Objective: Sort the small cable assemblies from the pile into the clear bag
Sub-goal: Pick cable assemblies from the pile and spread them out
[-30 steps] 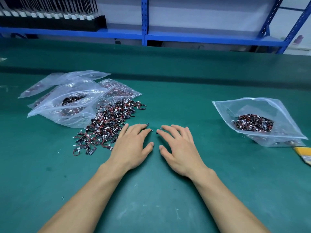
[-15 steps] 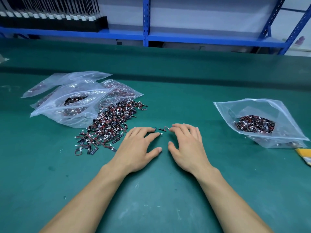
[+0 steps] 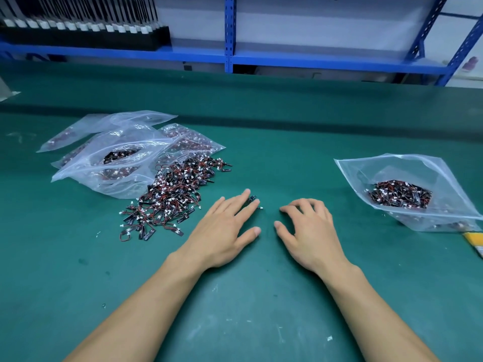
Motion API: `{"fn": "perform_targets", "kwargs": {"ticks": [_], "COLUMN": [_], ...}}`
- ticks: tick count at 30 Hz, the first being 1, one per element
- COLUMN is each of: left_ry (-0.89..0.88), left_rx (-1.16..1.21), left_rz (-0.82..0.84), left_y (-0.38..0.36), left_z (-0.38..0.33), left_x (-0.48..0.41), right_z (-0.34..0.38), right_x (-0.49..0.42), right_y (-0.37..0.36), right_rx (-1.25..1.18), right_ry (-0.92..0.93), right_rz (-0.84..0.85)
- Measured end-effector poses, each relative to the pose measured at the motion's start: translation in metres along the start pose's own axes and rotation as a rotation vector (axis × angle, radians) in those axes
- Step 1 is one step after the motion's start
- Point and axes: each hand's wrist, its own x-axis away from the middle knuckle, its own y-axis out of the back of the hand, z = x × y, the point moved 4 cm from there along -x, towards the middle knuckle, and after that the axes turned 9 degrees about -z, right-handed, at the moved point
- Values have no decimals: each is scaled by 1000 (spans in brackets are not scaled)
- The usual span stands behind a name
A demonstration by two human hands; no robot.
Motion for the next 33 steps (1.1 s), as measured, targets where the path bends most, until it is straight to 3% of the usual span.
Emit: {"fn": "perform_targets", "kwargs": {"ticks": [4, 8, 15, 23, 26, 29, 33], "left_ry": [241, 463, 393, 250, 308, 397, 374], "left_rx": [-172, -323, -412, -283, -321, -381, -371], "left_rz": [-203, -66, -7, 4, -82, -30, 4], "left_y": [13, 9, 3, 4, 9, 7, 2], "left_z": [9, 30, 28, 24, 28, 31, 31], "left_x": [-11, -10, -9, -4, -2, 1, -2], "right_z": [-9, -6, 3, 19, 31, 37, 31], "right_x": [7, 5, 0, -2, -4, -4, -4], "right_y": [7, 9, 7, 5, -2, -15, -16], "right_rx": [-97, -148, -192, -219, -190, -107, -79], "right_ry": [-86, -77, -45, 81, 164, 205, 199], "right_rz": [-66, -87, -70, -71, 20, 141, 123]}}
